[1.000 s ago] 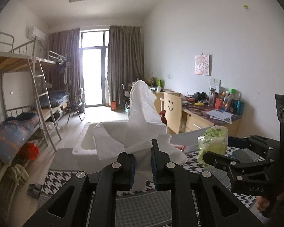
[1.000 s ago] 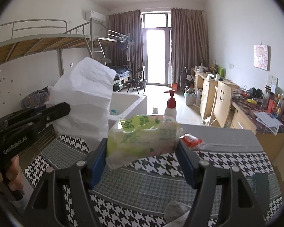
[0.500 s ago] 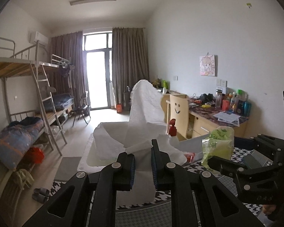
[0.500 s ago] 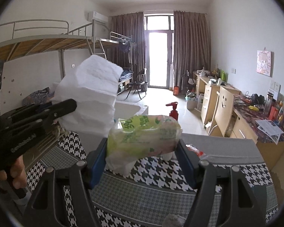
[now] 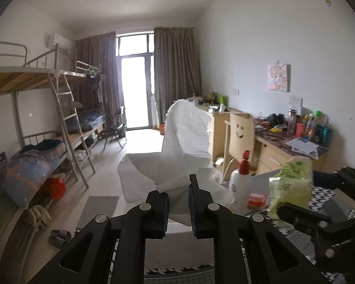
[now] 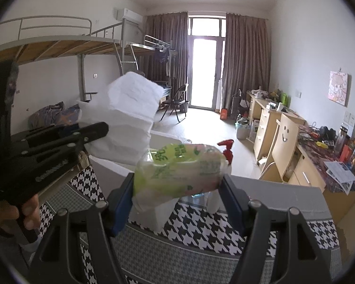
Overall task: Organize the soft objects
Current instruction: 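Carry the tissue pack in the left tool while the right tool carries the wipes to the box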
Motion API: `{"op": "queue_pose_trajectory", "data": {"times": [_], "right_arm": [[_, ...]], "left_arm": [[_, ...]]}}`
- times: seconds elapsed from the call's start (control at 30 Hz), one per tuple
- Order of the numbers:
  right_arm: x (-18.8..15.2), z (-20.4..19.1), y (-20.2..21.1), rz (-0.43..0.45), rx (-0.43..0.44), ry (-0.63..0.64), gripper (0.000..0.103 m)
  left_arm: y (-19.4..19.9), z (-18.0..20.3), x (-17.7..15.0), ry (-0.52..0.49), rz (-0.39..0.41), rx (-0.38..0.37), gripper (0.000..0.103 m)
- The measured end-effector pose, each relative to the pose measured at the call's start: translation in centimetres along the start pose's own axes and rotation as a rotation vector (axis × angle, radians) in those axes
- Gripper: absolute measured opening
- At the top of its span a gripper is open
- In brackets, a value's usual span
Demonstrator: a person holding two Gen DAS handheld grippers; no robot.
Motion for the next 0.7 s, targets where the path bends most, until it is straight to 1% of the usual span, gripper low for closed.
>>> {"op": "queue_pose_trajectory", "data": {"times": [0.1,0.47,0.6,0.7], "right_arm": [[0.6,-0.1,-1.1,-0.016,0.008,0.009,0.074],[1.9,0.8,-4.0,-0.046,0.033,-0.017,0.073],[2.0,0.9,-4.9,-0.062,0.034,-0.022,0.073],[2.1,1.0,-5.4,-0.072,0.035,-0.025,0.073]], "left_arm": [[-1.2,-0.6,0.1,0.021,-0.029,0.013,0.016],[-3.9,-1.3,0.1,0.029,-0.067,0.06,0.016],[-4.9,-1.3,0.0,0.024,-0.083,0.061,0.016],[-5.8,-1.1,0.0,0.026,-0.101,0.045,0.016]]}}
Point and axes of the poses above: each gripper's, at about its wrist camera, not at the fingertips, and y roughly against the way its jaws point, z to its right, x to its top, the point moved 1 cm from there along -y, roughly the way its jaws point, and after that the axes turned 8 degrees about x, right-handed, at the moved point
